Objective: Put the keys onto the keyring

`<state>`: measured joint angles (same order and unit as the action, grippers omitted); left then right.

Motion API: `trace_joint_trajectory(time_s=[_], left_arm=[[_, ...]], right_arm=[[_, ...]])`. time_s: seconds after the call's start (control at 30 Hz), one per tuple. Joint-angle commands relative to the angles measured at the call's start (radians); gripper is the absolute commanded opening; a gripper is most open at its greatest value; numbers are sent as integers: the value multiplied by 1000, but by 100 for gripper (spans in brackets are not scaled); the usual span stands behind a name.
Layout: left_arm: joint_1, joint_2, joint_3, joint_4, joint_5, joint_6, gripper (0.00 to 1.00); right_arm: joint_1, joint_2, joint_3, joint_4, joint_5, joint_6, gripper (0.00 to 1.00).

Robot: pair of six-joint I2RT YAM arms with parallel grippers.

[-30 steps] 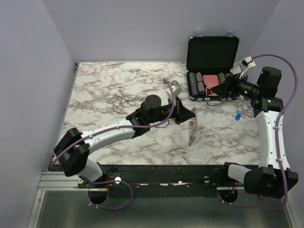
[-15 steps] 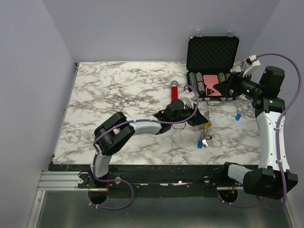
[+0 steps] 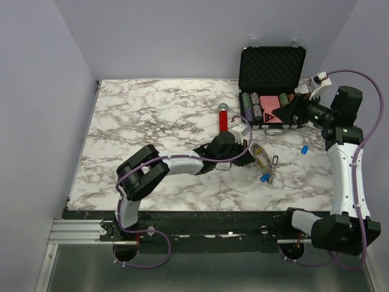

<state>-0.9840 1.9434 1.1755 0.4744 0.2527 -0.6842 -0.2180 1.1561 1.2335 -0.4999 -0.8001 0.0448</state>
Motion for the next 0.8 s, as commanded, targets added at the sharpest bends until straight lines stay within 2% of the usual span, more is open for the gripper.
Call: trace_joint_trajectory(time_s=[0.0,0.1,0.23,0.33,0.5,0.6,0.7,0.77], left_arm=[[-10,-76,-46,-88,-87,61,4],[-22,-107,-74,-98,-81,75,14],[-33,-159,-128,-105,-105,77,39],[-45,-234,-192,-94,-151,92,53],[-50,-414,-318,-94,-222,130,64],[-50,-550,-396,-135,-292,175,67],[-41,-713,-474,-204,-368,231,76],[14,-837,-526,-255,-372,239,83]], right_arm=[[-9,-22,-20,21,-27,0,80],[-9,-26,-26,23,-34,0,80],[-9,-29,-34,24,-40,-8,80],[-9,-30,-42,17,-47,-29,80],[-9,-32,-34,-9,-42,-83,80],[-9,-30,-23,-23,-37,-98,81],[-9,-26,-12,-37,-31,-115,81],[-11,-26,-5,-52,-39,-138,81]])
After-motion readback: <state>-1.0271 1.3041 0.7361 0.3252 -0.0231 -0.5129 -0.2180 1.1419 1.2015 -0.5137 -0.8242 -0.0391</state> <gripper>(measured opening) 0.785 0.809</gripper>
